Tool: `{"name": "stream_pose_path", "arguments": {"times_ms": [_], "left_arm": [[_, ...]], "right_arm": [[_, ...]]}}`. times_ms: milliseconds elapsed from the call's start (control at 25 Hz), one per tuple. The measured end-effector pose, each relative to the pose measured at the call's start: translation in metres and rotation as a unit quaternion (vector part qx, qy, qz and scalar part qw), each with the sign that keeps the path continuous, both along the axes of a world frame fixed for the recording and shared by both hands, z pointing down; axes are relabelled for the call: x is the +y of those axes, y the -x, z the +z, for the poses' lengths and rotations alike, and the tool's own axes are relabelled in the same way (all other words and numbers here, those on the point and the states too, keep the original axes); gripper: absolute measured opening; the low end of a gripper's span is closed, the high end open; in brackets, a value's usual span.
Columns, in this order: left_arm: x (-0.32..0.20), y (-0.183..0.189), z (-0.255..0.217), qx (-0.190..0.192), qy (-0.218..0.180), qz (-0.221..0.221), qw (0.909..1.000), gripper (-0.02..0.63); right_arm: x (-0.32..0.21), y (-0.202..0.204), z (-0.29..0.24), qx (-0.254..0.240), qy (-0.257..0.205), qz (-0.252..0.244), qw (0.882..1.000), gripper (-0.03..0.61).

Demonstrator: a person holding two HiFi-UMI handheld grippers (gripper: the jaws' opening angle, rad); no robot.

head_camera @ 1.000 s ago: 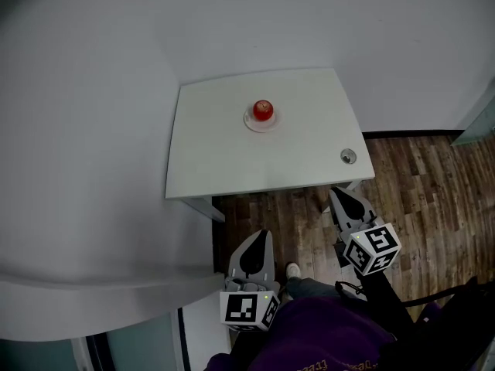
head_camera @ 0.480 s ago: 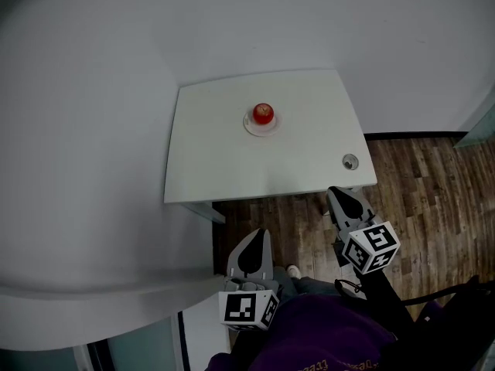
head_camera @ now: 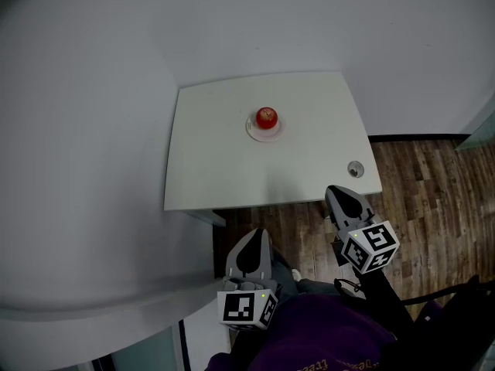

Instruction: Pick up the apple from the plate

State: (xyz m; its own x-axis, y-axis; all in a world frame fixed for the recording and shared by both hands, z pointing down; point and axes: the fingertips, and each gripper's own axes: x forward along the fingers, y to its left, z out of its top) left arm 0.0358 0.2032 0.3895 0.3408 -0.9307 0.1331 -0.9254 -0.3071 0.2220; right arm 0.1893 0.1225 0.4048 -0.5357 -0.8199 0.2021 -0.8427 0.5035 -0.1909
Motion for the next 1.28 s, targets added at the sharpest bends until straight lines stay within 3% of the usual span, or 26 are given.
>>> {"name": "stream_pose_path", "arguments": {"times_ms": [720,1280], "left_arm": [[-0.137,0.038,0.002,-0.008,0.009,0.038,0.9992,0.006],[-0.237,0.091,0.005,-0.012,0.003,0.052,0.9985,0.006]], "right_arm": [[-0.125,0.048,0.014,-0.002,0.027,0.013,1.0,0.011],[-0.223,0.097,0.024,-0.002,0.037,0.024,0.999,0.012]]}}
